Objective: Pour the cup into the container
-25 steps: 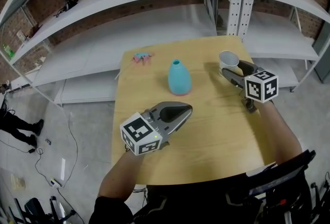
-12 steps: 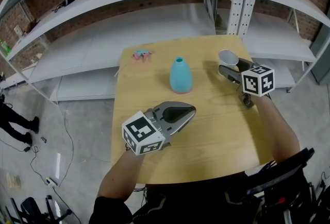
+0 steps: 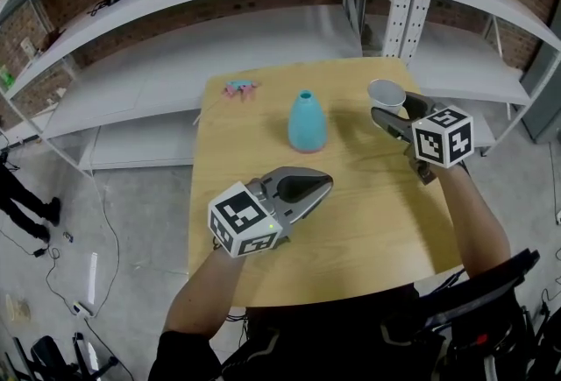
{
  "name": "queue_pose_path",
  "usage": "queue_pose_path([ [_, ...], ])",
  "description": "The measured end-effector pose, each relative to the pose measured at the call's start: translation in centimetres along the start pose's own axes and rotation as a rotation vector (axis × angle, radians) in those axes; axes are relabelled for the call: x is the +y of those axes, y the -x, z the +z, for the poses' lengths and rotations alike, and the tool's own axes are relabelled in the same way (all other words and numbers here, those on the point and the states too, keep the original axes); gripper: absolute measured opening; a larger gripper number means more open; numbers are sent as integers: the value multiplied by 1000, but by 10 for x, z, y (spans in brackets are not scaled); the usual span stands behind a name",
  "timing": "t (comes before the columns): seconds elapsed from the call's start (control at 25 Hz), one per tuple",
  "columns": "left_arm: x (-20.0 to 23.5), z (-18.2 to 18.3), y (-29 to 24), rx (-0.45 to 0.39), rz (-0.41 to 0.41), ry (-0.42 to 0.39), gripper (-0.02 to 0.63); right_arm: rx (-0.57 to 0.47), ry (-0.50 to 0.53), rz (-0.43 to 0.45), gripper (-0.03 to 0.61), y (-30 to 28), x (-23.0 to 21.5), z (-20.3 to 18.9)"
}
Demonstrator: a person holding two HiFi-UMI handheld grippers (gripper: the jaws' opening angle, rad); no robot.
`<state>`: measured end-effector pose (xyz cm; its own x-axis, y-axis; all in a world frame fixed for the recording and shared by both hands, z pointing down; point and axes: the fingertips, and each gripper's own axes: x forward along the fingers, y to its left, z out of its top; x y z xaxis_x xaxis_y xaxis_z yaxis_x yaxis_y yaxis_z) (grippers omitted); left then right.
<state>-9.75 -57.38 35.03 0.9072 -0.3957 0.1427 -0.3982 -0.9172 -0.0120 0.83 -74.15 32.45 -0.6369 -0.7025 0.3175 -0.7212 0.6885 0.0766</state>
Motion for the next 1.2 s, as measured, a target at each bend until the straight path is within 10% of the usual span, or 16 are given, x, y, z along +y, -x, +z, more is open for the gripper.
queue_pose_path([
  [0.64,-12,-1,4,2,-25,0,2,-61,184,49,284,43,68,117],
  [1.2,-12,-2,12,7,-50,-5,2,96,477,23,284,-19,86,95],
])
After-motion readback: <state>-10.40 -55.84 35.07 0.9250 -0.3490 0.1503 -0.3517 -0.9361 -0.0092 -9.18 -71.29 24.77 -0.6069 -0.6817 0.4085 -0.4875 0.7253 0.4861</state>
